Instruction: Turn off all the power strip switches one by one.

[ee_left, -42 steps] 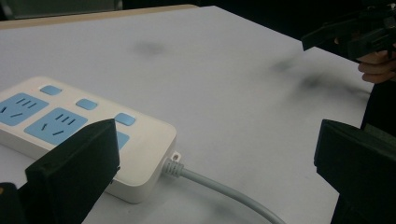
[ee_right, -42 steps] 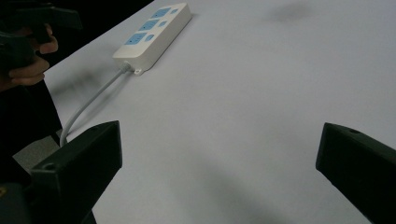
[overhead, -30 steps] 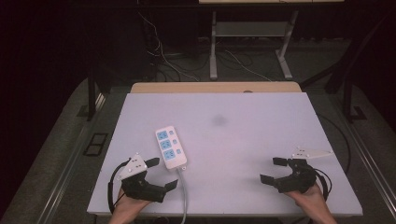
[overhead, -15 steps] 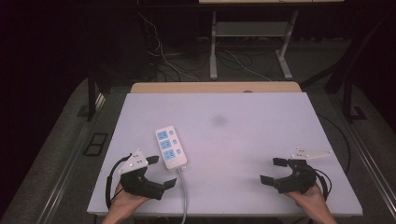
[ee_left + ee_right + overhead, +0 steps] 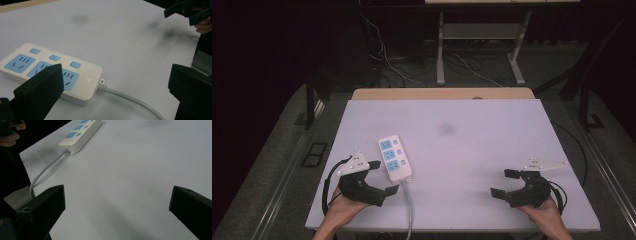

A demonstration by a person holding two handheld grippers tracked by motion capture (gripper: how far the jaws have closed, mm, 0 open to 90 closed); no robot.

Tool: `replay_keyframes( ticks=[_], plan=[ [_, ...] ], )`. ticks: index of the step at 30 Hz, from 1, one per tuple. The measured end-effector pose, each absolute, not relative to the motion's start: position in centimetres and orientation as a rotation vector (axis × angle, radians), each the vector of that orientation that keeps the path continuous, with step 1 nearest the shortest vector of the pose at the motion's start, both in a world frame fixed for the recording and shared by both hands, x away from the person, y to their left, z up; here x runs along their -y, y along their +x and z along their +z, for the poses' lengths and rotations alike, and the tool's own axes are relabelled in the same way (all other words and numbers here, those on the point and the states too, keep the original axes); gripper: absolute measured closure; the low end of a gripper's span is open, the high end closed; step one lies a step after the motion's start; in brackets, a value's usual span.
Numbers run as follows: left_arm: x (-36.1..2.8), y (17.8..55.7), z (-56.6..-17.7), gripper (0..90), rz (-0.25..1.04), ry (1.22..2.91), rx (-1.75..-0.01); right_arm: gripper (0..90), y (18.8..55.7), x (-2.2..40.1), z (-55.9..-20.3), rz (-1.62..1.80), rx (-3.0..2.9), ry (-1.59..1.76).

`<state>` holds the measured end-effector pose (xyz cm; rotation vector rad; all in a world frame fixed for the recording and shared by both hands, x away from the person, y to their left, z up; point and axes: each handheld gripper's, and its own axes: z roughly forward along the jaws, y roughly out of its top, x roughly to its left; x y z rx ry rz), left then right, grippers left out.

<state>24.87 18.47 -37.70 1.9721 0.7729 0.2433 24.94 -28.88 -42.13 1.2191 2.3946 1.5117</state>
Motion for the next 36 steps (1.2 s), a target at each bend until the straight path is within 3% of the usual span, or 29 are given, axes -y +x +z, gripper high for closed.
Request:
replay_keyframes(
  ticks=[36],
  plan=[
    [-17.5,29.9,-36.2,0.0,0.185,2.072,-0.781,0.3,24.9,28.8,-42.2,1.510,-2.403,1.213]
  ],
)
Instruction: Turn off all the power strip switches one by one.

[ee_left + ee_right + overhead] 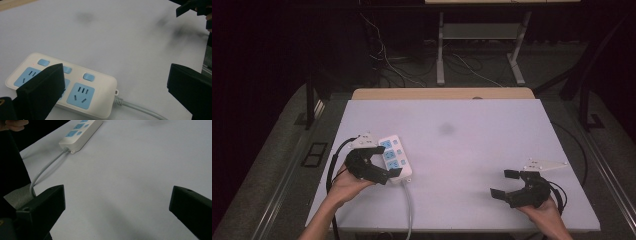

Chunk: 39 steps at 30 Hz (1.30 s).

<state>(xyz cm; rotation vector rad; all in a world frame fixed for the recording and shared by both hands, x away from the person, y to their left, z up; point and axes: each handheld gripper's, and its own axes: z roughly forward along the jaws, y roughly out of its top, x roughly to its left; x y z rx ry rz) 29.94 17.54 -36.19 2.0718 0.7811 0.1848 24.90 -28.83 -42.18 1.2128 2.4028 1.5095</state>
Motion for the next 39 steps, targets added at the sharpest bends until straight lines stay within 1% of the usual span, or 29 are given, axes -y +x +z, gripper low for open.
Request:
replay_keyframes(
  ticks=[10,18,20,22,23,27,32,39],
  plan=[
    [-17.2,31.9,-36.6,0.7,0.169,2.118,-0.805,0.3,24.9,28.8,-42.2,1.508,-2.405,1.211],
    [-16.9,33.3,-37.0,4.7,0.173,2.162,-0.819,0.3,24.9,28.8,-42.2,1.509,-2.405,1.211],
    [-16.8,33.6,-37.1,7.3,0.171,2.173,-0.817,0.3,24.9,28.8,-42.2,1.508,-2.404,1.209],
    [-16.6,33.8,-37.1,10.9,0.169,2.175,-0.817,0.3,24.9,28.8,-42.3,1.505,-2.406,1.206],
    [-16.6,33.8,-37.1,14.4,0.170,2.177,-0.821,0.3,24.9,28.8,-42.3,1.504,-2.408,1.203],
    [-16.3,34.1,-37.3,23.4,0.159,2.191,-0.823,0.3,24.9,28.8,-42.3,1.505,-2.407,1.204],
    [-16.0,34.4,-37.5,40.0,0.156,2.210,-0.815,0.3,24.9,28.8,-42.3,1.506,-2.408,1.204],
    [-15.9,34.9,-38.0,59.2,0.137,2.220,-0.822,0.2,24.9,28.8,-42.3,1.506,-2.408,1.204]
  ],
)
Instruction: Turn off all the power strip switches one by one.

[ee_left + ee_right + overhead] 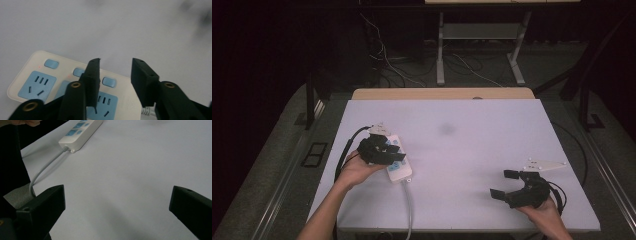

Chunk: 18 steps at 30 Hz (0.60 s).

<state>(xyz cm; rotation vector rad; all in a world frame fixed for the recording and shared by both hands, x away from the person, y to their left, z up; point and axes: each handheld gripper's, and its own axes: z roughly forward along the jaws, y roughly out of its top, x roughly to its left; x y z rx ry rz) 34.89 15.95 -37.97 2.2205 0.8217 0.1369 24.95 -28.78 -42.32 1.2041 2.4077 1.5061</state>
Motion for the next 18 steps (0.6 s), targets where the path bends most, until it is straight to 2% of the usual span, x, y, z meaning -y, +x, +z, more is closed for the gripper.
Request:
replay_keyframes(
  ticks=[6,10,18],
  plan=[
    [-16.1,35.7,-38.6,79.1,0.097,2.237,-0.821,0.3,25.0,28.8,-42.3,1.504,-2.409,1.206],
    [-16.0,36.1,-39.1,88.3,0.073,2.246,-0.828,0.3,25.0,28.8,-42.3,1.506,-2.407,1.205],
    [-15.3,36.4,-40.0,89.1,0.048,2.296,-0.812,0.3,25.0,28.8,-42.4,1.504,-2.408,1.206]
  ],
)
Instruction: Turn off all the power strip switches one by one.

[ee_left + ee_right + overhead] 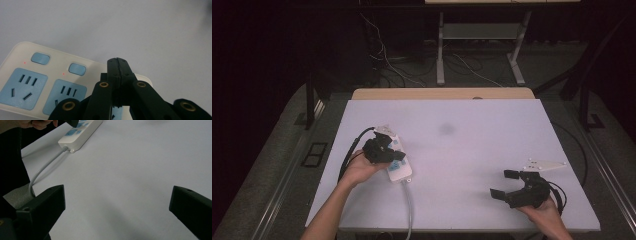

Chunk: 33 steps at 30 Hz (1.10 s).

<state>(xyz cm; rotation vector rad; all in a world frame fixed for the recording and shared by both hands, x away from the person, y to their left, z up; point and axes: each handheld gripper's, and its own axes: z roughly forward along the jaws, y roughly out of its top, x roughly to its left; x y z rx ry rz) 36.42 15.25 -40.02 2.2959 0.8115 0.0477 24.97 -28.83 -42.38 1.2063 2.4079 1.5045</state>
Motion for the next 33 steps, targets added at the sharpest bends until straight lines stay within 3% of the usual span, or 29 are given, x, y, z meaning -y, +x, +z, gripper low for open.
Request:
replay_keyframes(
  ticks=[33],
  plan=[
    [-15.1,36.9,-41.2,89.7,-0.015,2.331,-0.766,0.3,24.8,28.9,-42.3,1.511,-2.404,1.196]
  ],
)
